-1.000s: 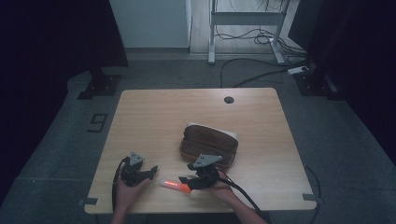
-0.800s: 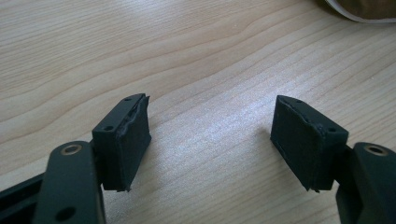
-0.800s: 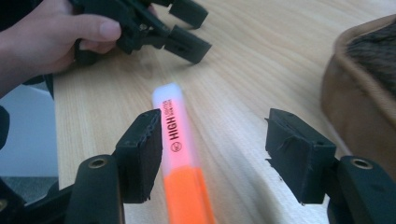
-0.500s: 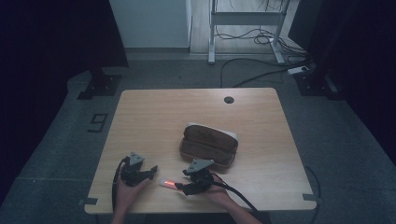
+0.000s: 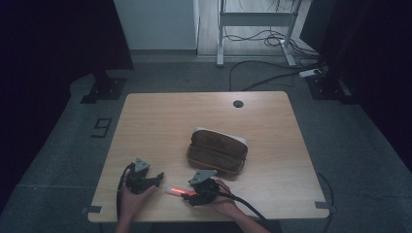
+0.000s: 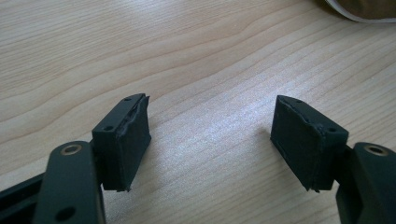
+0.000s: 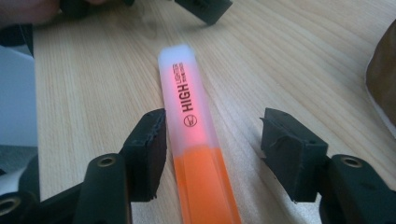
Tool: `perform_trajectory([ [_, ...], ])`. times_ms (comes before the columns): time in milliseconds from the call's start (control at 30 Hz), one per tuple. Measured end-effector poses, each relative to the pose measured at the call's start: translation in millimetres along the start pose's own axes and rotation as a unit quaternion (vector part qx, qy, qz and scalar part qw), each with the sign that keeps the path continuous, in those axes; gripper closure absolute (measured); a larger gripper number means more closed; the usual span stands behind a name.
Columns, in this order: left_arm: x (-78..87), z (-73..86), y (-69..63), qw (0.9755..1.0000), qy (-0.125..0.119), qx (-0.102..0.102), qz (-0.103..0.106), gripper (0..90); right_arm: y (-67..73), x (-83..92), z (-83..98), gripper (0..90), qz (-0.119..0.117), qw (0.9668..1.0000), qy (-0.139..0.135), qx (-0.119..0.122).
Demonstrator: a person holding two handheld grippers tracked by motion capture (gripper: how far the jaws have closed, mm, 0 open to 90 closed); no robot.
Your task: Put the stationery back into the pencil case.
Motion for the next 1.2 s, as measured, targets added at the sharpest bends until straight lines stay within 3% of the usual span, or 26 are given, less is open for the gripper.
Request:
perform_trajectory([
  [133,0.0,0.1,0.1,1.0,0.0,0.0,0.0,27.8,0.7,-0.7,1.3,43.6,0.007,0.9999,0.004,0.011],
  [433,0.0,0.1,0.0,1.0,0.0,-0.001,0.0,27.8,-1.2,2.0,2.8,64.7,0.025,0.9991,0.014,0.031],
  [833,0.0,0.0,0.0,1.0,0.0,0.0,0.0,27.8,-2.1,5.7,2.5,65.7,0.01,0.9992,0.015,0.035],
  [1200,-0.1,0.0,0.0,1.0,0.0,0.0,0.0,27.8,-8.1,20.2,-5.4,65.7,0.004,0.9997,-0.009,0.022],
])
Point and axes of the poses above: each handheld gripper's, and its own axes: x roughly backward along the jaws, z roughly out of its underside, y roughly to its left, the point moved 9 cm from there along -x, roughly forward along the jaws, and after that the axes turned 6 degrees about x, right-handed, at the moved point
